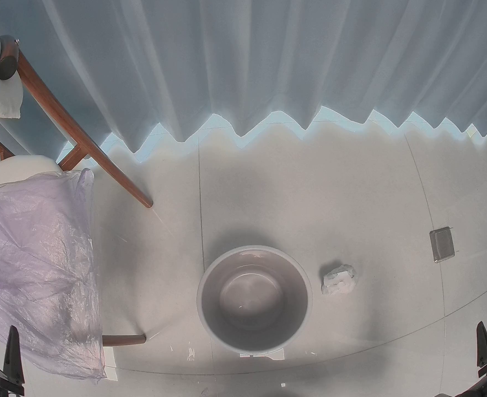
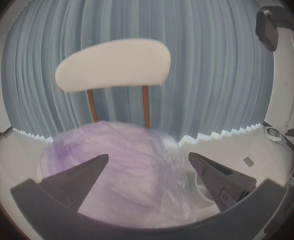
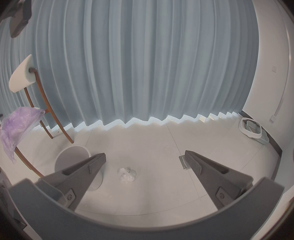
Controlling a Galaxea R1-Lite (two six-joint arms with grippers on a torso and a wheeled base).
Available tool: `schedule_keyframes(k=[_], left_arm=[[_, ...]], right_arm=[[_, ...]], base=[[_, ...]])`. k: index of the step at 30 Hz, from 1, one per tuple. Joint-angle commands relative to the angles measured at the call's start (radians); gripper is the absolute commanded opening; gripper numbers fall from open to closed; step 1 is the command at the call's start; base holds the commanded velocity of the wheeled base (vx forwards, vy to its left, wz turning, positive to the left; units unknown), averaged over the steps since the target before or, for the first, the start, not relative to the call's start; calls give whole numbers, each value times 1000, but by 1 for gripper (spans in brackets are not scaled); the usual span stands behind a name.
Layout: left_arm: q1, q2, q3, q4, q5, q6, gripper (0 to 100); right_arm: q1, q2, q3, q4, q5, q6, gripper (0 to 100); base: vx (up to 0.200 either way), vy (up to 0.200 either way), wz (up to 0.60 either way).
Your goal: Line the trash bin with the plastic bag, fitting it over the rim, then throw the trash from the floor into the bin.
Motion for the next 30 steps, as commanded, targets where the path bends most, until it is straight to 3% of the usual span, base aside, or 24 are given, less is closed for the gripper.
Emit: schedule_keyframes(k=[1, 8, 20, 26, 28, 30], left_arm=[[0, -16, 18, -7, 5, 0, 100], [0, -16, 18, -12, -5, 32, 100], [0, -16, 18, -175, -36, 77, 100], [0, -16, -27, -159, -211, 98, 100], [2, -16, -44, -132, -225, 98, 100], [2, -12, -128, -4, -245, 98, 100]], right_arm=[[0, -16, 18, 0, 0, 0, 100], [0, -16, 18, 0, 0, 0, 100], [0, -16, 18, 0, 0, 0, 100], [2, -16, 18, 0, 0, 0, 100], [0, -16, 18, 0, 0, 0, 100], [0, -16, 18, 0, 0, 0, 100]], base=[[0, 0, 0], [0, 0, 0], [0, 0, 0], [0, 0, 0], [0, 0, 0], [0, 0, 0]])
